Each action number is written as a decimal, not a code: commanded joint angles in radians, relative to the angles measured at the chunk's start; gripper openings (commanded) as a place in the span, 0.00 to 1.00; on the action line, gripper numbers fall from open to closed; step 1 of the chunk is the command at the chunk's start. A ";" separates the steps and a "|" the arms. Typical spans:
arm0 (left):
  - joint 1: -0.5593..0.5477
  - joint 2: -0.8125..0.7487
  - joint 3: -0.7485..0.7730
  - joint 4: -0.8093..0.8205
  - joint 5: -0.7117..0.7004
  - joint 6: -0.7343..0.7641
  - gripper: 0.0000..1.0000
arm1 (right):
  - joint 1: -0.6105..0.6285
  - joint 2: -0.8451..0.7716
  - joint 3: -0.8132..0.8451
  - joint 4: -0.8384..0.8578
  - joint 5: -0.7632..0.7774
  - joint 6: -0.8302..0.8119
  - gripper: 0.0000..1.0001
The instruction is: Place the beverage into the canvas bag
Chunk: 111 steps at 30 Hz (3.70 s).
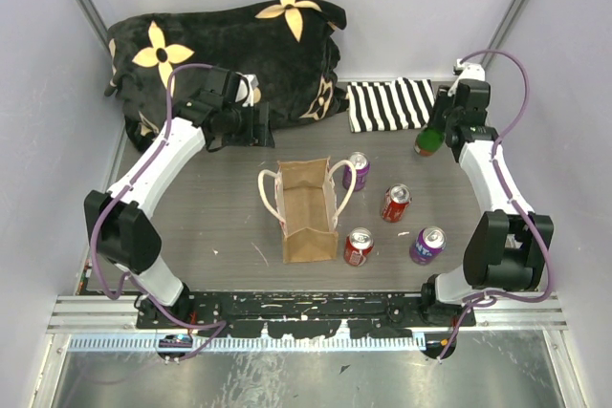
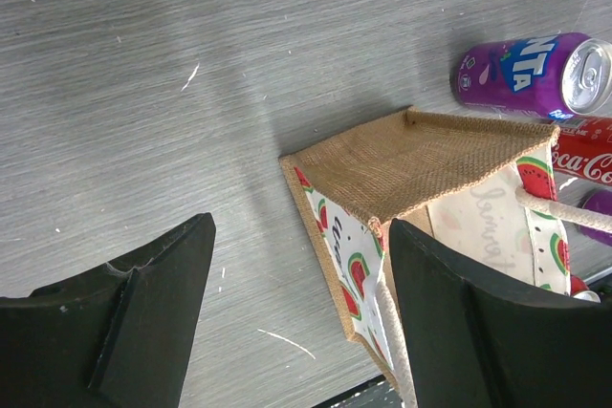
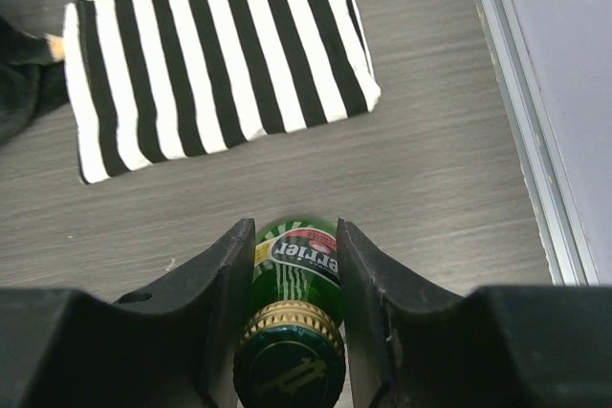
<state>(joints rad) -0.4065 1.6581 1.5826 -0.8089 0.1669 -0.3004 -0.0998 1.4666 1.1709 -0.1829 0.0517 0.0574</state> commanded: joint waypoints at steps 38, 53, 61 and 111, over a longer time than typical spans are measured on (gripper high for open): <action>0.038 -0.157 -0.150 0.025 0.016 -0.020 0.80 | 0.808 0.071 0.654 -0.189 0.202 0.014 0.01; 0.041 -0.144 -0.150 0.024 0.018 -0.021 0.80 | 0.964 0.042 0.462 -0.131 0.248 0.105 0.01; 0.041 -0.135 -0.147 0.024 0.019 -0.018 0.80 | 0.992 0.053 0.410 -0.096 0.258 0.116 0.01; 0.041 -0.090 -0.152 0.023 0.011 -0.004 0.79 | 1.117 -0.027 0.466 -0.156 0.341 0.062 0.01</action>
<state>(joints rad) -0.3691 1.5673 1.4361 -0.7925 0.1738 -0.3153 1.0126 1.5440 1.5936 -0.4774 0.3584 0.1123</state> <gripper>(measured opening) 0.792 0.385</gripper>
